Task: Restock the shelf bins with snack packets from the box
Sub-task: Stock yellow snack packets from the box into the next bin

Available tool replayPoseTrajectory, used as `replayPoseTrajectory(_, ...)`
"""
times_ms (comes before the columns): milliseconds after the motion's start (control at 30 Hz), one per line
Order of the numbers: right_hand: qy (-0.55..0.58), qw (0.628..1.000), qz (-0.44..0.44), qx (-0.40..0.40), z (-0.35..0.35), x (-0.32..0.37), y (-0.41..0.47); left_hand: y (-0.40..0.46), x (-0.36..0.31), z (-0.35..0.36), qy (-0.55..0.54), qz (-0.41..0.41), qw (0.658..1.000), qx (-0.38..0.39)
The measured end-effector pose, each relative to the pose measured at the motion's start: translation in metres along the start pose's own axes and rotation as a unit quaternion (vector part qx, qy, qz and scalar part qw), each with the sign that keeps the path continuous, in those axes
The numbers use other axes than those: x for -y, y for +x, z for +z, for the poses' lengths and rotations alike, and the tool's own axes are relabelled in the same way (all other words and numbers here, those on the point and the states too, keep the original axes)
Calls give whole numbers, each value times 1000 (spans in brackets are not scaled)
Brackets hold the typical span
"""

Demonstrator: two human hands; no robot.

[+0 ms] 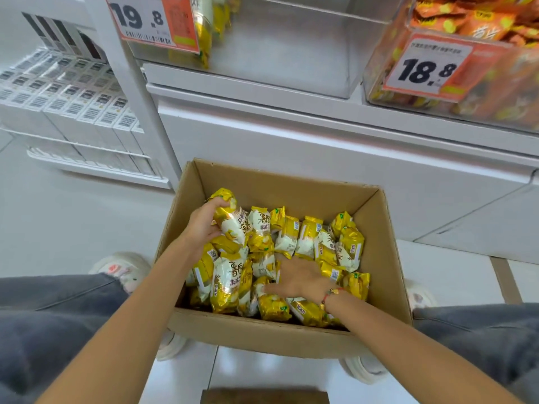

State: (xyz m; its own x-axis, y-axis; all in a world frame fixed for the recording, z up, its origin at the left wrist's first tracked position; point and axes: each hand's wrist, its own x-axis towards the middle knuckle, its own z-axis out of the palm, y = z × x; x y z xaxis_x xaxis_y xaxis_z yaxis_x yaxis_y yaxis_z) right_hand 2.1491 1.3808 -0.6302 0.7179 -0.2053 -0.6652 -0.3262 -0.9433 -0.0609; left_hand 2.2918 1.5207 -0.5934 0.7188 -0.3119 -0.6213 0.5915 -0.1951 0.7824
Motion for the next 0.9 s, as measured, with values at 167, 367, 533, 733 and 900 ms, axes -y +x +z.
replayPoseTrajectory(167, -11, 993, -26, 117, 3, 18, 0, -1, 1, 1, -59, -45, 996, 54)
replayPoseTrajectory(367, 226, 961, 35, 154, -10, 16, 1, 4, 2, -1, -83, -57, 987, 123)
replayPoseTrajectory(533, 426, 877, 76, 209, -35, -16, 6, 4, 1, -2, -75, -37, 989, 123)
replayPoseTrajectory(733, 641, 765, -17, 68, -92, -42, -10, -4, -15, 6, -115, 18, 987, 113)
replayPoseTrajectory(900, 761, 646, -56, -16, -122, -30, -17, -18, -46, 20, -238, 89, 964, 80)
